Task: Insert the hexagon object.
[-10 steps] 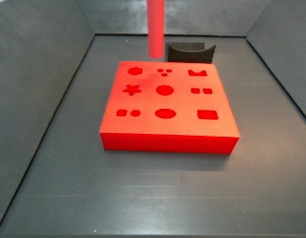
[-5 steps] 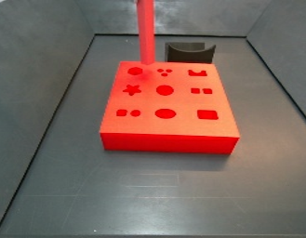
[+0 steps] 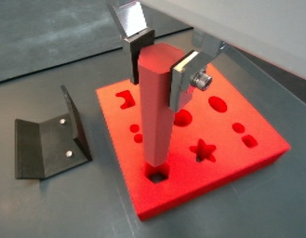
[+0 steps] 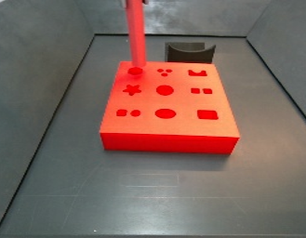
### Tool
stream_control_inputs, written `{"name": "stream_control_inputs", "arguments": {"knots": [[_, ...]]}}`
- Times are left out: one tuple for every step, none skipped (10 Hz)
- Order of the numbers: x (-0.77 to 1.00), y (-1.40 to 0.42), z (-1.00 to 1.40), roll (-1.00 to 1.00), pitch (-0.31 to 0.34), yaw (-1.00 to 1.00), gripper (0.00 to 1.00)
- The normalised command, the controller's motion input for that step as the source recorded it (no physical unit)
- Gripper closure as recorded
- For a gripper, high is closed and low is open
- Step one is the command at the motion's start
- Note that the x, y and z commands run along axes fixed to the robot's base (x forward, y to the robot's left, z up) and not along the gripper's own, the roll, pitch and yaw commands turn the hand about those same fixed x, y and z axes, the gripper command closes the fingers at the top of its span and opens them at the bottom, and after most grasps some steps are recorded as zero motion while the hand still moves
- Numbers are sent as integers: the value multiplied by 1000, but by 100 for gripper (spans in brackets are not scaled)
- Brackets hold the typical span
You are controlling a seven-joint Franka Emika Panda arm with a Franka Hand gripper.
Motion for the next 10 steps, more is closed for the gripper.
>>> {"name": "stream_control_inputs", "arguments": {"knots": [[-289, 0, -94, 143, 43, 17, 100], [-126, 0, -146, 0, 44, 9, 100], [86, 0, -109, -61, 44, 37, 100], [289, 0, -83, -91, 23, 80, 100], [246, 6, -100, -89, 0, 63, 100], [217, 20, -71, -73, 14, 69, 100], [177, 43, -57, -57, 14, 66, 100], [0, 86, -126, -24, 0, 40, 100], [0, 109, -143, -21, 0, 17, 100], [0, 71, -129, -27, -1, 14, 100]]}}
